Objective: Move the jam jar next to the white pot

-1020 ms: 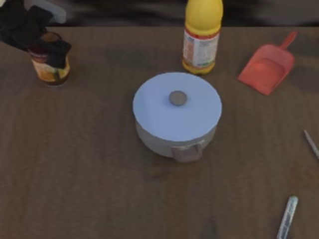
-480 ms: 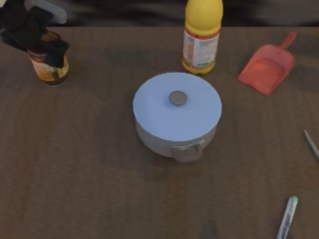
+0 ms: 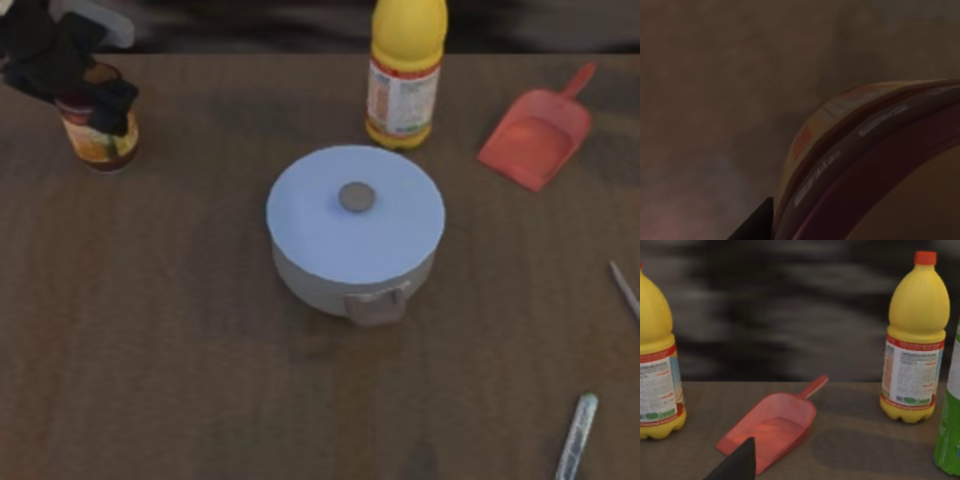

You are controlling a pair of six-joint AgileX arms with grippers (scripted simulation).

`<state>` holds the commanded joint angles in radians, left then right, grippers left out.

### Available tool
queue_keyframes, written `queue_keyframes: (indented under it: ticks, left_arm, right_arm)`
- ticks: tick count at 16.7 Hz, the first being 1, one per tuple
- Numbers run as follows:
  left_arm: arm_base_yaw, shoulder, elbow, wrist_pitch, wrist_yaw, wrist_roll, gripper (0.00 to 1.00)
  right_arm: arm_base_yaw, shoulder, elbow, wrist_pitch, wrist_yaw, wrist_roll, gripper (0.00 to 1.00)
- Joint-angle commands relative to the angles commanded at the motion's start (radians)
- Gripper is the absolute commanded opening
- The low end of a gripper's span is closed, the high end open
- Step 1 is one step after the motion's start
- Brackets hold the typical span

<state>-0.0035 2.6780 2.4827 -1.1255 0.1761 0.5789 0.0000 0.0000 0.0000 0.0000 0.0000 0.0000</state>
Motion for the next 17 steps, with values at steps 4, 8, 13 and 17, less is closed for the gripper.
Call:
queue_keyframes:
  ticks: [4,8,13,17]
  left_arm:
    - [0.0,0.0,0.0,0.0,0.0,0.0,0.0]
    - [0.004,-0.004,-0.003,0.0,0.0,0.001,0.0]
    - [0.011,-0.169,-0.172,0.012,-0.002,0.002,0.0]
    - [0.023,-0.407,-0.435,0.024,-0.004,0.004,0.0]
  right_arm:
    - [0.0,0.0,0.0,0.0,0.0,0.0,1.0]
    - [0.0,0.0,0.0,0.0,0.0,0.0,1.0]
    - [0.0,0.0,0.0,0.0,0.0,0.0,1.0]
    - [0.0,0.0,0.0,0.0,0.0,0.0,1.0]
